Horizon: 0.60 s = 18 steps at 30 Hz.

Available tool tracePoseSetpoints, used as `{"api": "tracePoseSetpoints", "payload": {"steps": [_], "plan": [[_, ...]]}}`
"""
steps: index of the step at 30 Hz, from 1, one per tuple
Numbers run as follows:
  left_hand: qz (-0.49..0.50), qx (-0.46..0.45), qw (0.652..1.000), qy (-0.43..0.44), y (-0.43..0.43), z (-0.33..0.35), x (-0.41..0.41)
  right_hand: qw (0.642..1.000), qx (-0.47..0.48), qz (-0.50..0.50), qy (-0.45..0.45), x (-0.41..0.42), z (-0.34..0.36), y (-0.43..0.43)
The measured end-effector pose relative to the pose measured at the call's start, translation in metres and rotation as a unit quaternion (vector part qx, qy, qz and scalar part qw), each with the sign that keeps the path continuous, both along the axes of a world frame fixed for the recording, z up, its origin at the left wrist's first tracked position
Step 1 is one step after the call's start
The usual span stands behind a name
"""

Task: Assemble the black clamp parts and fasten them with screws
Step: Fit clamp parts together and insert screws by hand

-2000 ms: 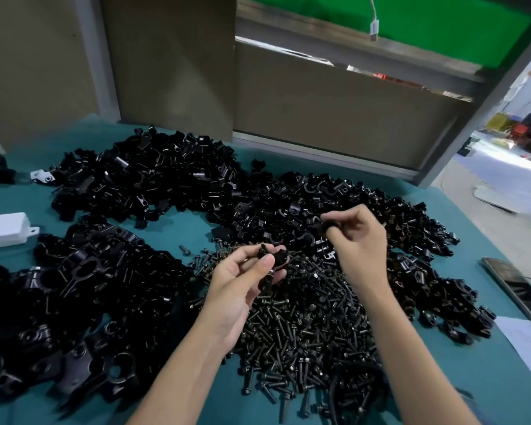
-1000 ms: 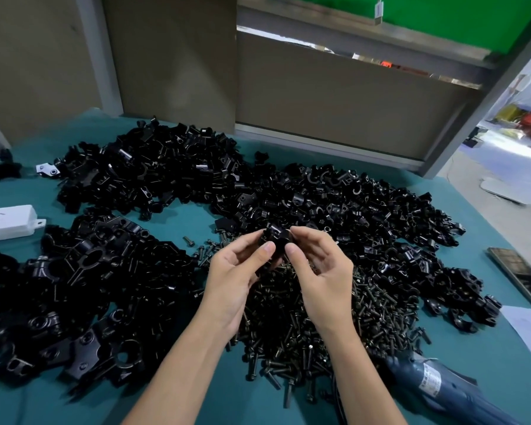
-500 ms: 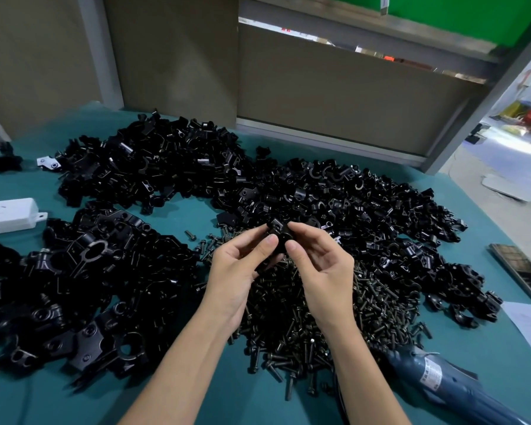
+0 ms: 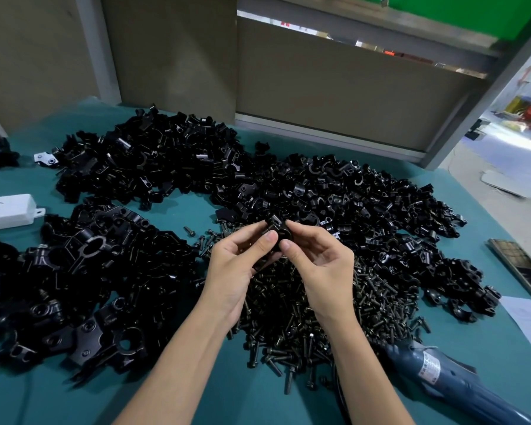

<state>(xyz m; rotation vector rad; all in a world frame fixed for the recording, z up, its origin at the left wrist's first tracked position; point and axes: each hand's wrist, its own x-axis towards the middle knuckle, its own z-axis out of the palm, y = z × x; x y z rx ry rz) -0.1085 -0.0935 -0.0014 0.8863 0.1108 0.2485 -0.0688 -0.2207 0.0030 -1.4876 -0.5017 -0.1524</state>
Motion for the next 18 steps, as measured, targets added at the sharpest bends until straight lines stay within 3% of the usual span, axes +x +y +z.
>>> {"api": "tracePoseSetpoints", "payload": {"steps": [15, 18], "plan": [[-0.001, -0.005, 1.000, -0.004, 0.006, -0.004, 0.002, 0.999, -0.036, 0.024, 0.007, -0.003, 0.005, -0.001], [0.003, -0.051, 0.999, -0.003, 0.007, -0.003, 0.003, 0.996, -0.077, -0.030, -0.020, 0.005, 0.011, -0.011]]}}
